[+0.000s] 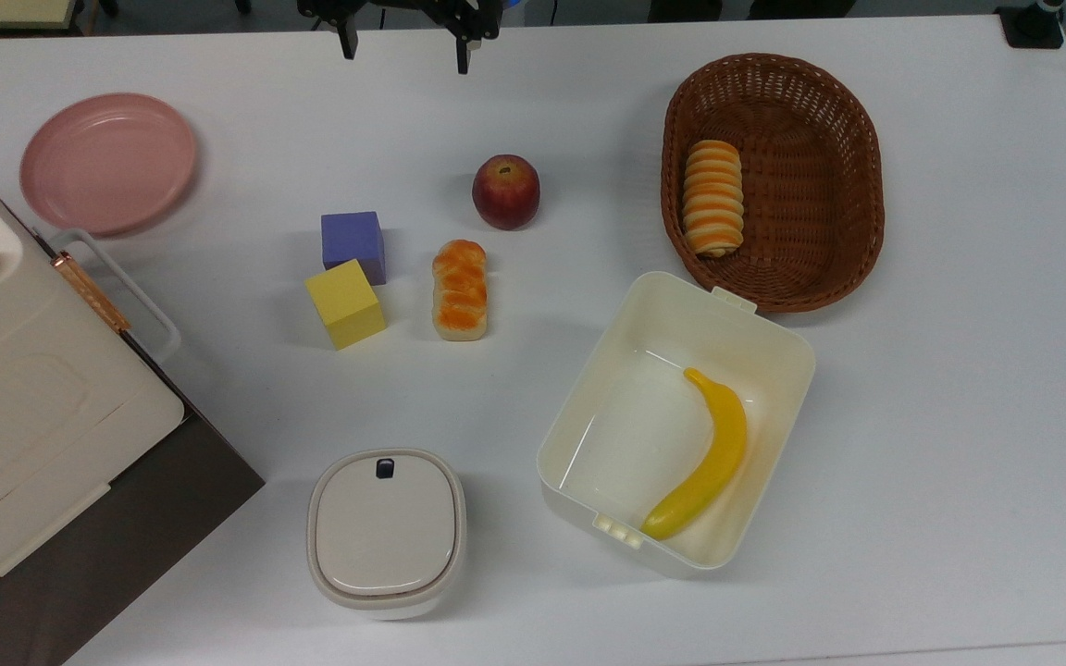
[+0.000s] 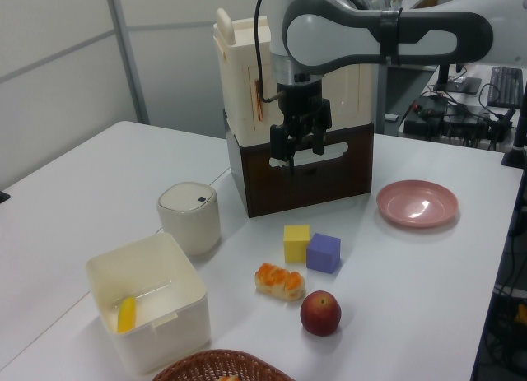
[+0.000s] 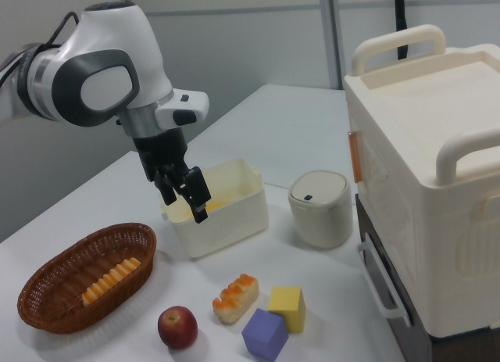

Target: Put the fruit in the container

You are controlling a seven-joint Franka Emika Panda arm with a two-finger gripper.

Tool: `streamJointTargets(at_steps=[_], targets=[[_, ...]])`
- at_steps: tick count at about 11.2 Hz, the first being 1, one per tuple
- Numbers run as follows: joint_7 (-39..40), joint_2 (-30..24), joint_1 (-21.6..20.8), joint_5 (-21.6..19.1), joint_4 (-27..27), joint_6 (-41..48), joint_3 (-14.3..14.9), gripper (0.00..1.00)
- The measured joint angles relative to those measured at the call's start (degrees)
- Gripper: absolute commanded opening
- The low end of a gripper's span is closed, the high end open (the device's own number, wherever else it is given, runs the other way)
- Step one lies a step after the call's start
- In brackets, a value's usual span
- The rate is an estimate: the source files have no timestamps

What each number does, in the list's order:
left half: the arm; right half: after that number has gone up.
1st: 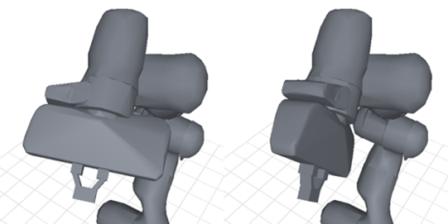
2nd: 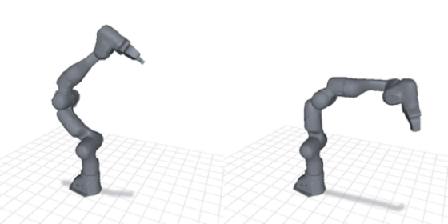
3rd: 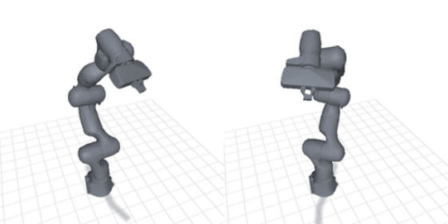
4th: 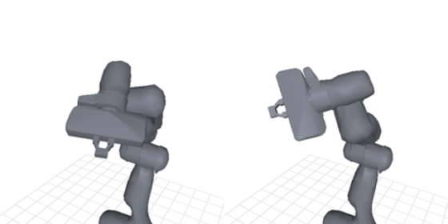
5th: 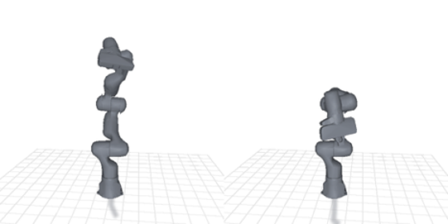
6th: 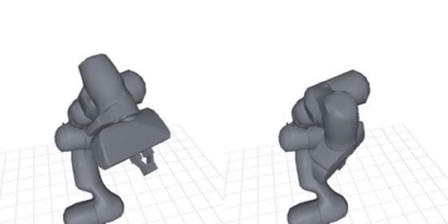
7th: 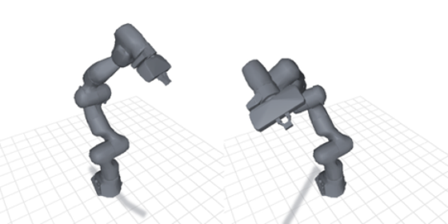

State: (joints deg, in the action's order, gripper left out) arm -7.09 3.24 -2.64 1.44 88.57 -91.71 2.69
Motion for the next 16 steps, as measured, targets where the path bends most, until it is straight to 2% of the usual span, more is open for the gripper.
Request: streamJointTargets(at_steps=[9, 13, 16], targets=[[0.8, 0.0, 0.0, 0.0, 0.2, 0.0, 0.1, 1.00], [8.4, 0.0, 0.1, 0.0, 0.9, 0.0, 0.3, 1.00], [10.0, 0.0, 0.2, 0.0, 1.8, 0.4, 0.4, 1.00]])
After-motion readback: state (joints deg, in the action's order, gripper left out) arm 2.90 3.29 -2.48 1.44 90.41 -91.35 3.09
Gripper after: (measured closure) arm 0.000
